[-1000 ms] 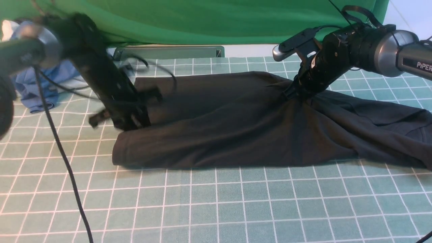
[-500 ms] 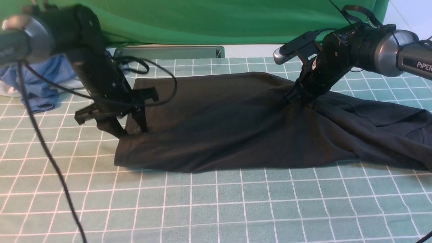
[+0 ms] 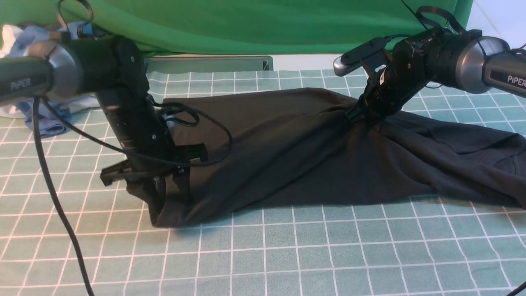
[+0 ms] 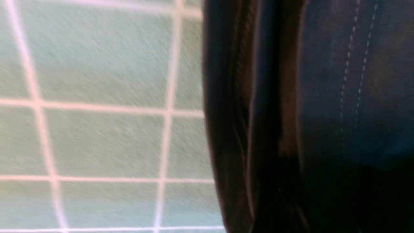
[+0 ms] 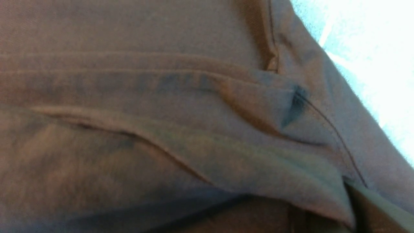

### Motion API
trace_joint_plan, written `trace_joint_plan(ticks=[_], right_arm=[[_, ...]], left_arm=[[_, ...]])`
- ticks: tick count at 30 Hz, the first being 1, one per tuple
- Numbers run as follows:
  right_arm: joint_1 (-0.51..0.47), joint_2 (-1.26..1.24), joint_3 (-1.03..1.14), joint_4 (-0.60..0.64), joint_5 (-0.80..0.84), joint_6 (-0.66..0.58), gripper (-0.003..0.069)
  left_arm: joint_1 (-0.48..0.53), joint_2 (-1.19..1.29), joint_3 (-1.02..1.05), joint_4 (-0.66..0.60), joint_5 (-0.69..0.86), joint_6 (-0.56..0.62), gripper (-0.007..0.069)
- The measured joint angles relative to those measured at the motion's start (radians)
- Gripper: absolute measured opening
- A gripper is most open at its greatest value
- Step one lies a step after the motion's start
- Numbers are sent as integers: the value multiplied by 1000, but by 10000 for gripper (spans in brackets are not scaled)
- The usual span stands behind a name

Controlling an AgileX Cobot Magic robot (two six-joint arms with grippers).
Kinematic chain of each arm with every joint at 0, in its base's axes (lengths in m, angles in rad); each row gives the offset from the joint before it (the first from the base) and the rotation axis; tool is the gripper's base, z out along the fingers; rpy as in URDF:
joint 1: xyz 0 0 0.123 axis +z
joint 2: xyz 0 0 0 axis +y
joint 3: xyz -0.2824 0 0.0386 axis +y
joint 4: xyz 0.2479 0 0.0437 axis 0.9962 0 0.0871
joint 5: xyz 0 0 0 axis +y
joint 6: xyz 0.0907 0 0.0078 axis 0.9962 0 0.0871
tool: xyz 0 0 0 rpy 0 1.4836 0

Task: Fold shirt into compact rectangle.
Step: 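Fold the black garment in half by bringing its near edge over to the far edge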

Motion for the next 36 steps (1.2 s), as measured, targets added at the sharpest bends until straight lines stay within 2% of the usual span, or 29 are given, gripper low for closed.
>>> trace_joint_plan(ticks=[5, 9, 17, 24, 36], right_arm=[[0, 0, -1, -1, -4, 0, 106], [0, 0, -1, -3, -9, 0, 106], [0, 0, -1, -3, -10, 1, 111], [0, 0, -1, -3, -10, 1, 115], [0, 0, -1, -4, -11, 1, 125]], left_arm=[[38, -17, -138, 76, -1, -45, 324], [60, 1, -209, 44, -38, -75, 324], [57, 129, -218, -5, -108, -3, 323], [57, 146, -221, 98, -186, 1, 319], [38, 167, -222, 81, -151, 94, 319]])
